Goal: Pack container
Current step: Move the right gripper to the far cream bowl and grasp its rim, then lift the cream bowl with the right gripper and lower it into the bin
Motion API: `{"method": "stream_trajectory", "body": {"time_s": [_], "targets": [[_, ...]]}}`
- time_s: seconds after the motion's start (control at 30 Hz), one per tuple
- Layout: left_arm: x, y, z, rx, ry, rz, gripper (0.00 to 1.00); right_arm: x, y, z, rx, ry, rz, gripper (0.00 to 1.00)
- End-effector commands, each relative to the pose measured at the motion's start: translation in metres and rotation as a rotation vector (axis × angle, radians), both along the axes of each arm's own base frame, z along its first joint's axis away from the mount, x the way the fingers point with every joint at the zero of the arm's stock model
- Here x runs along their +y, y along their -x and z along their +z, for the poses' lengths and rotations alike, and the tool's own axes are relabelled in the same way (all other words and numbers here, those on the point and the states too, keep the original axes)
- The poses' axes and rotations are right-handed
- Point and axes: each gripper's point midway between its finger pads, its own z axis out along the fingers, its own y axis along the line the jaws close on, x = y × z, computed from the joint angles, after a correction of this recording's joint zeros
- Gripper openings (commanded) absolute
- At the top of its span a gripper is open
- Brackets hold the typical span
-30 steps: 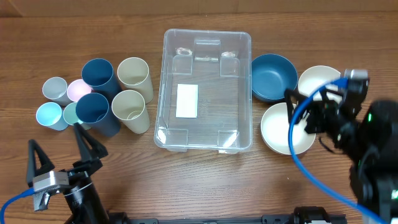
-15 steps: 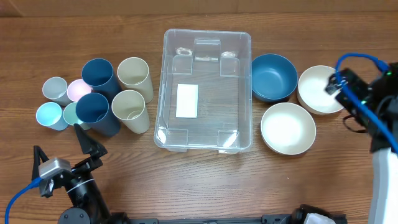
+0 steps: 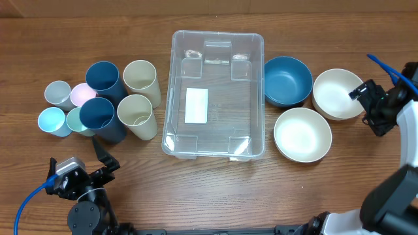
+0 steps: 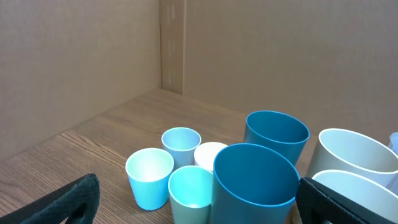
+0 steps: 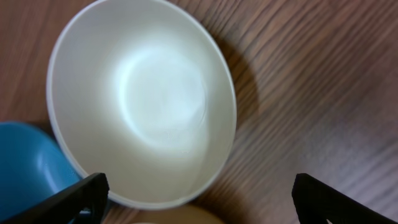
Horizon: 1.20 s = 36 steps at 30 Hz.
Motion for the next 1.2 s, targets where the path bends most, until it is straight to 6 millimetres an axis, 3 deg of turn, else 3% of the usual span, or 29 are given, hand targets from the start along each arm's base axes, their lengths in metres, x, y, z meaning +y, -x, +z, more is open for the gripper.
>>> {"method": "stream_trajectory", "body": {"time_s": [0.0, 0.07, 0.13, 0.2, 0.23, 0.4, 0.5, 0.63, 0.77, 0.83, 0.9, 1.0, 1.07, 1.1, 1.13, 1.17], "targets": [[0.004, 0.004, 0.007, -0.012, -0.015, 0.021, 1.00, -0.010, -0.010, -0.017, 0.016, 0.003, -0.014, 0.94], [0.004, 0.004, 0.007, -0.009, -0.015, 0.022, 1.00, -0.011, -0.013, -0.035, 0.046, -0.013, -0.014, 0.89], [0.004, 0.004, 0.004, 0.001, -0.015, 0.021, 1.00, -0.014, -0.014, -0.053, 0.078, -0.021, -0.018, 0.74], [0.004, 0.004, 0.004, 0.003, -0.015, 0.022, 1.00, -0.017, -0.014, -0.060, 0.087, -0.023, -0.023, 0.64], [0.004, 0.004, 0.004, 0.003, -0.015, 0.022, 1.00, -0.018, -0.014, -0.063, 0.089, -0.023, -0.025, 0.54], [0.004, 0.004, 0.003, 0.007, -0.015, 0.022, 1.00, -0.023, -0.007, -0.068, 0.116, 0.002, -0.039, 0.37], [0.004, 0.005, -0.007, 0.052, -0.014, 0.021, 1.00, -0.031, -0.001, -0.071, 0.140, 0.033, -0.069, 0.07], [0.004, 0.007, -0.022, 0.120, -0.013, 0.021, 1.00, -0.038, 0.003, -0.071, 0.140, 0.024, -0.110, 0.04], [0.003, 0.007, -0.022, 0.119, -0.013, 0.020, 1.00, -0.041, 0.006, -0.064, 0.129, 0.014, -0.133, 0.04], [0.003, 0.007, -0.022, 0.119, -0.013, 0.020, 1.00, -0.044, 0.002, -0.045, 0.089, 0.032, -0.143, 0.04], [0.003, 0.007, -0.022, 0.120, -0.013, 0.020, 1.00, -0.048, -0.005, -0.012, 0.014, 0.069, -0.145, 0.04], [0.003, 0.007, -0.022, 0.120, -0.013, 0.020, 1.00, -0.038, -0.020, 0.064, -0.182, 0.117, -0.111, 0.04], [0.004, 0.007, -0.022, 0.120, -0.013, 0.021, 1.00, -0.014, -0.027, 0.116, -0.323, 0.122, -0.048, 0.04], [0.004, 0.007, -0.022, 0.120, -0.013, 0.021, 1.00, -0.005, -0.028, 0.131, -0.365, 0.121, -0.022, 0.04], [0.003, 0.007, -0.022, 0.120, -0.012, 0.020, 1.00, 0.023, -0.030, 0.162, -0.451, 0.113, 0.051, 0.04], [0.004, 0.007, -0.023, 0.123, -0.012, 0.021, 1.00, 0.041, -0.030, 0.176, -0.493, 0.113, 0.101, 0.04]]}}
